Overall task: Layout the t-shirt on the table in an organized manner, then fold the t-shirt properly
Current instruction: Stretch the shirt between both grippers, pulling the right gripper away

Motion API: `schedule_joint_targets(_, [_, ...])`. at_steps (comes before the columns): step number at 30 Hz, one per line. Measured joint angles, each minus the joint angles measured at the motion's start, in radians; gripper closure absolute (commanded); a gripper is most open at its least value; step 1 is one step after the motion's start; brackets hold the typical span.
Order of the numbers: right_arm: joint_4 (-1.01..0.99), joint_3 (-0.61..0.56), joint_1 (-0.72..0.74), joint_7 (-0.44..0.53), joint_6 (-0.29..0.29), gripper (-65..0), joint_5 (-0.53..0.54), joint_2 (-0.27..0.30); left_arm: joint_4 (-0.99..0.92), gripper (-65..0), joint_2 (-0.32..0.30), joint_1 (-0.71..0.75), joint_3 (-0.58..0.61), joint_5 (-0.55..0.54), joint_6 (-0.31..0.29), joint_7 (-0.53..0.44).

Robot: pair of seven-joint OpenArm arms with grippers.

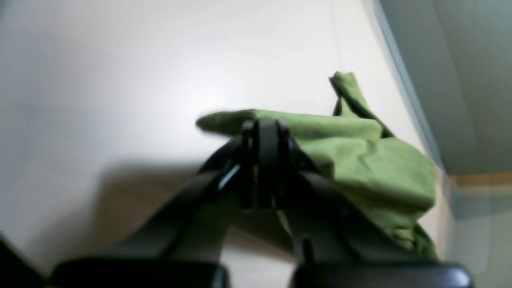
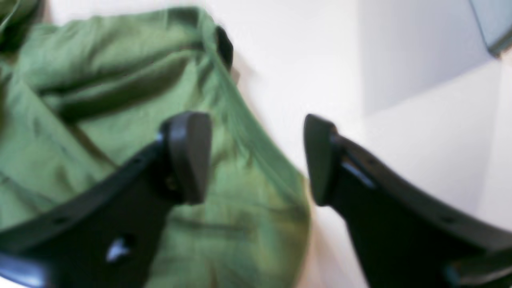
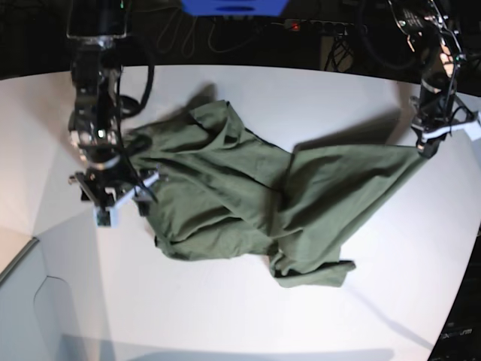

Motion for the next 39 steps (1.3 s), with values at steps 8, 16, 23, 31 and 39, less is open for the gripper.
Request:
schedule_joint_targets(8, [-0.367,-0.002,0.240,-0.036,0.000,-49.8,-0.006,0.000,-0.024,0.0,-0.011,0.011,-0.005,-0.002,-0.008,-0.001])
schedule_joint_targets(16, [-0.658,-0.002,0.390,0.095,-0.001,-46.2,-0.005,0.001,-0.036,0.0,-0.011,0.012,-0.005,0.000,-0.004,0.003])
schedule_joint_targets(23, [-0.812,0.003,0.414,0.256,-0.004,0.0,-0.005,0.035,-0.038,0.0,-0.027,0.013,-0.005,0.005,-0.004,0.001])
schedule_joint_targets(31, [-0.728,0.128,0.399,0.268,-0.004,0.0,0.002,0.077,-0.066,0.0,-0.049,-0.018,-0.109,-0.002,-0.006,0.001])
schedule_joint_targets(39, [-0.634,0.290,0.410,0.267,-0.004,0.0,0.001,0.080,-0.068,0.0,-0.050,-0.021,-0.122,-0.002,-0.007,0.014])
